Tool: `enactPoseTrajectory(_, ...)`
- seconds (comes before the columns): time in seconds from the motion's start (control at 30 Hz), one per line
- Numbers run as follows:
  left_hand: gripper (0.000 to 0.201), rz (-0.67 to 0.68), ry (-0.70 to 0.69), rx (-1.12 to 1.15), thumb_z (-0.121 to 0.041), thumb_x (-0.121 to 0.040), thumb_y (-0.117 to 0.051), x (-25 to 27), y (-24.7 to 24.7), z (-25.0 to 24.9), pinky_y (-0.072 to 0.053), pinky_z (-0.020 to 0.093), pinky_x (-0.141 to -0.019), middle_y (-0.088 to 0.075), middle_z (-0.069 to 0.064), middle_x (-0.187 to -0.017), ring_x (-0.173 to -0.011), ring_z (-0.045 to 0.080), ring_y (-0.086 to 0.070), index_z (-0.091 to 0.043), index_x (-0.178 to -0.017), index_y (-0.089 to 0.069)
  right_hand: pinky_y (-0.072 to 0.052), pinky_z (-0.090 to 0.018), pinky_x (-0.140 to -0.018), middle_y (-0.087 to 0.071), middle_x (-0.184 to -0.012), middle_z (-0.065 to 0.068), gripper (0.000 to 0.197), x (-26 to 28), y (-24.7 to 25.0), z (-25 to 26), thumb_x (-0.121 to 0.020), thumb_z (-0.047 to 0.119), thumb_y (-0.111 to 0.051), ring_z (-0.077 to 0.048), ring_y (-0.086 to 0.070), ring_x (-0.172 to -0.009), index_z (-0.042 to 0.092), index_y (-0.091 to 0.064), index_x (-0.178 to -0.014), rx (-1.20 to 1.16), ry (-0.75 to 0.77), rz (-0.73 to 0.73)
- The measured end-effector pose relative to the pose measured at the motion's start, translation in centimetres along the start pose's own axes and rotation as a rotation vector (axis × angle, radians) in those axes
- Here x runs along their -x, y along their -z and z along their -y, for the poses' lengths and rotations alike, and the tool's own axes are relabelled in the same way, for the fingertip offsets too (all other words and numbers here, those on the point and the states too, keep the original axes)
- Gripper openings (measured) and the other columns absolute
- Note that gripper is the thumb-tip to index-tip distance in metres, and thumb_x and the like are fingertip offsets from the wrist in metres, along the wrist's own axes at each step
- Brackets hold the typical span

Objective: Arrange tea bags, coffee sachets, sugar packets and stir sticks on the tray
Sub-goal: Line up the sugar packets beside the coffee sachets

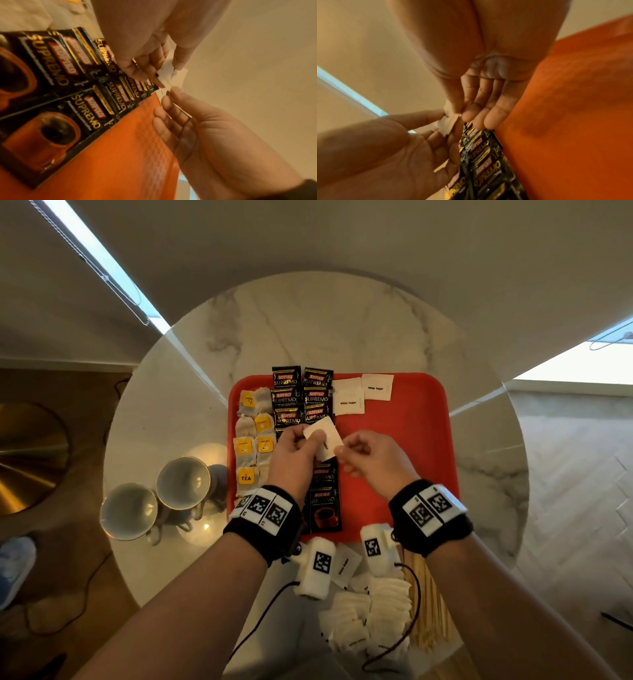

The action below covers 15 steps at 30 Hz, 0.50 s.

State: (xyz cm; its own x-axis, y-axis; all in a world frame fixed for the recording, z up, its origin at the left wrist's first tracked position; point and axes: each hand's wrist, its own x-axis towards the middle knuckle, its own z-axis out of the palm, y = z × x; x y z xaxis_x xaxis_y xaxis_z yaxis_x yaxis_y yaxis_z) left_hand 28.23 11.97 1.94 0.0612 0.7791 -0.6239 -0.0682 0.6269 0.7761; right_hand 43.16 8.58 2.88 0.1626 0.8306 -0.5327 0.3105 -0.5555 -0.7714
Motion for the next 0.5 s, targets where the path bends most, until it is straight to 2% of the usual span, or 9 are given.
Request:
enactPoseTrajectory(0.07, 0.022, 0.018, -0.03, -0.076, -0.033, -0.084, -0.073, -0.1, -0.5, 0.2, -0.055, 0.046, -0.085, -0.072, 0.011, -0.091, -0.084, 0.031, -0.069, -0.021, -0.1, -0.064, -0.061, -0.036, -0.071, -0.073, -0.085, -0.003, 0.005, 0.2, 0.1, -0.2, -0.1, 0.019, -0.062, -0.017, -0.07, -0.072, 0.015, -0.065, -0.099, -0.114, -0.04, -0.068)
enactPoseTrajectory(0.17, 0.014, 0.118, -0.041, -0.134, -0.017, -0.092, -0.07, 0.2, -1.3, 0.6, -0.056, 0.031, -0.073, -0.072, 0.006, -0.083, -0.075, 0.017, -0.069, -0.009, -0.101, -0.063, -0.063, -0.034, -0.069, -0.071, -0.085, -0.004, 0.008, 0.0, 1.4, -0.3, -0.101, 0.022, -0.06, -0.013, -0.07, -0.071, 0.016, -0.064, -0.097, -0.213, -0.057, -0.203)
enactPoseTrajectory(0.23, 0.012, 0.166, -0.009, -0.076, -0.011, -0.094, -0.069, 0.4, -1.8, 0.6, -0.057, 0.025, -0.07, -0.071, 0.006, -0.078, -0.072, 0.015, -0.068, -0.005, -0.101, -0.06, -0.063, -0.032, -0.069, -0.07, -0.083, -0.002, 0.009, -0.1, 2.2, -0.7, -0.098, 0.026, -0.065, -0.01, -0.069, -0.07, 0.017, -0.065, -0.094, -0.222, -0.045, -0.195)
enactPoseTrajectory(0.3, 0.015, 0.167, 0.003, -0.072, -0.013, -0.095, -0.068, 0.4, -2.3, 0.6, -0.057, 0.027, -0.071, -0.071, 0.007, -0.078, -0.072, 0.015, -0.069, -0.002, -0.102, -0.061, -0.062, -0.033, -0.073, -0.07, -0.082, -0.001, 0.008, -0.3, 2.8, -1.1, -0.096, 0.024, -0.068, -0.01, -0.068, -0.07, 0.017, -0.065, -0.094, -0.194, -0.044, -0.179)
enactPoseTrajectory(0.37, 0.021, 0.169, -0.011, -0.13, -0.017, -0.097, -0.065, 0.3, -2.7, 0.6, -0.057, 0.03, -0.073, -0.071, 0.008, -0.081, -0.072, 0.017, -0.067, 0.002, -0.105, -0.062, -0.06, -0.033, -0.074, -0.071, -0.083, 0.001, 0.006, -0.9, 3.7, -1.2, -0.096, 0.026, -0.068, -0.011, -0.067, -0.072, 0.022, -0.065, -0.092, -0.124, -0.045, -0.236)
enactPoseTrajectory(0.43, 0.017, 0.181, -0.032, -0.154, -0.017, -0.099, -0.061, 0.2, -2.8, 0.7, -0.057, 0.029, -0.071, -0.07, 0.008, -0.085, -0.073, 0.017, -0.065, -0.001, -0.102, -0.063, -0.054, -0.028, -0.07, -0.071, -0.087, 0.005, 0.007, -2.0, 5.0, -1.1, -0.096, 0.03, -0.068, -0.01, -0.066, -0.075, 0.03, -0.064, -0.09, -0.036, -0.06, -0.339)
enactPoseTrajectory(0.5, 0.012, 0.187, -0.043, -0.179, -0.017, -0.101, -0.059, 0.2, -2.6, 0.8, -0.056, 0.03, -0.07, -0.069, 0.008, -0.086, -0.073, 0.017, -0.064, -0.006, -0.097, -0.063, -0.045, -0.022, -0.064, -0.07, -0.086, 0.007, 0.006, -3.5, 6.2, -1.0, -0.096, 0.033, -0.067, -0.009, -0.064, -0.077, 0.029, -0.065, -0.091, 0.018, -0.096, -0.401)
